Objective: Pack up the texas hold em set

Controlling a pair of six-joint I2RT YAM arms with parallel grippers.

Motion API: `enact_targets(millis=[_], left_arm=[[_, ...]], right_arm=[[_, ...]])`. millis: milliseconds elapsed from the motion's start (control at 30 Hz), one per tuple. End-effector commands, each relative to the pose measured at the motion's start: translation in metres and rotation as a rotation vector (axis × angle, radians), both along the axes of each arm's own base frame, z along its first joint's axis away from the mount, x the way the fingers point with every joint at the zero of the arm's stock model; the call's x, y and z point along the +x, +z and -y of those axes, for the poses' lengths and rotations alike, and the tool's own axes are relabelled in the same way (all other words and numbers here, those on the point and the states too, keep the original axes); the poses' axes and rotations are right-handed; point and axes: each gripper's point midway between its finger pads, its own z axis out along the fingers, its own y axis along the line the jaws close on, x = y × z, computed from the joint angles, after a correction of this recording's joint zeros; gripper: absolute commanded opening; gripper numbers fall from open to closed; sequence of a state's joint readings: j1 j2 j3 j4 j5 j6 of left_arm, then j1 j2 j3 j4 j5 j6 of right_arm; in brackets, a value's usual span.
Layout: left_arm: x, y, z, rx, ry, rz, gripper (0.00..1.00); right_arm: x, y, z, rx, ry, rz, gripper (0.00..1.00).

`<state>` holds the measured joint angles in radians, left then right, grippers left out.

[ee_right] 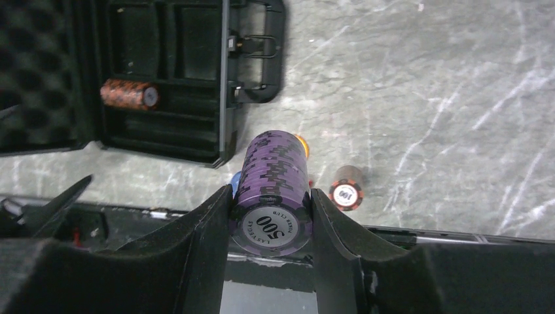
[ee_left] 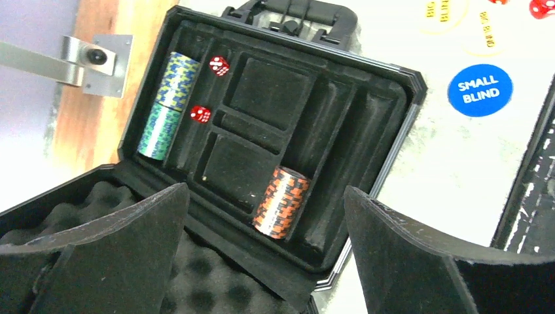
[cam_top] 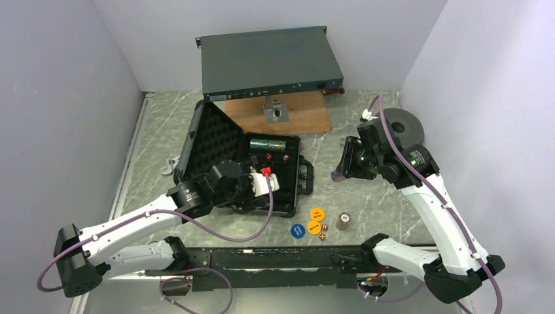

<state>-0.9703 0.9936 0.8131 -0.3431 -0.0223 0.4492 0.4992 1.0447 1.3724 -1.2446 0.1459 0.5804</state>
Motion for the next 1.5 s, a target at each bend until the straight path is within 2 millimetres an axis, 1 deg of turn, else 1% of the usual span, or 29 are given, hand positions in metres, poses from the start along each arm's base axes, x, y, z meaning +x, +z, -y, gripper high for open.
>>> enact_targets(millis=[0,67,133,200,267,367,500,567,600,667,733,833,900,967,1067,1233,1333,1400,1467], left_arm=[[-0.010,0.010,0.015,-0.044,-0.076,-0.029,0.95],[-0.012,0.006,0.017,-0.041,-0.085,-0.043,0.95],[-0.011,0.005,0.019,-0.036,-0.083,-0.054,0.96],[-0.007,0.007,0.020,-0.031,-0.069,-0.055,0.99],[-0.007,0.011,0.021,-0.033,-0.066,-0.065,1.00],[-0.010,0.027,0.020,-0.071,-0.066,-0.056,1.00],[-0.009,0.052,0.005,-0.158,-0.014,0.018,0.99],[-0.009,0.061,0.001,-0.188,-0.005,0.029,0.98],[-0.010,0.066,0.001,-0.204,-0.008,0.028,0.96],[-0.013,0.073,0.002,-0.230,-0.046,0.007,0.95],[-0.011,0.076,0.001,-0.239,-0.060,-0.017,0.93],[-0.014,0.078,0.003,-0.254,-0.122,-0.066,0.87],[-0.018,0.083,0.005,-0.276,-0.165,-0.082,0.82],[-0.022,0.089,0.005,-0.298,-0.204,-0.088,0.79],[-0.027,0.096,0.004,-0.322,-0.232,-0.090,0.77],[-0.032,0.092,0.007,-0.296,-0.263,-0.131,0.67],[-0.030,0.088,0.009,-0.281,-0.264,-0.147,0.67],[-0.032,0.086,0.009,-0.282,-0.271,-0.160,0.70],[-0.035,0.087,0.010,-0.284,-0.292,-0.166,0.74]], right_arm=[[-0.004,0.035,-0.032,0.157,0.132,0.051,0.00],[-0.002,0.038,-0.042,0.193,0.159,0.037,0.00],[0.005,0.039,-0.051,0.214,0.176,0.035,0.00],[0.014,0.043,-0.059,0.236,0.190,0.053,0.00],[0.020,0.047,-0.069,0.267,0.214,0.069,0.00],[0.028,0.058,-0.079,0.301,0.240,0.099,0.00],[0.033,0.068,-0.083,0.306,0.254,0.113,0.00],[0.034,0.067,-0.081,0.291,0.259,0.114,0.00],[0.035,0.065,-0.079,0.274,0.251,0.113,0.00],[0.038,0.059,-0.073,0.239,0.232,0.103,0.00],[0.038,0.053,-0.073,0.233,0.231,0.094,0.00],[0.034,0.046,-0.075,0.240,0.248,0.083,0.00],[0.032,0.049,-0.077,0.254,0.266,0.097,0.00],[0.029,0.054,-0.084,0.294,0.310,0.111,0.00],[0.027,0.058,-0.093,0.318,0.356,0.101,0.00],[0.023,0.056,-0.107,0.379,0.416,0.083,0.00],[0.021,0.052,-0.107,0.381,0.434,0.089,0.00],[0.018,0.053,-0.107,0.384,0.451,0.110,0.00],[0.013,0.058,-0.110,0.411,0.492,0.132,0.00]])
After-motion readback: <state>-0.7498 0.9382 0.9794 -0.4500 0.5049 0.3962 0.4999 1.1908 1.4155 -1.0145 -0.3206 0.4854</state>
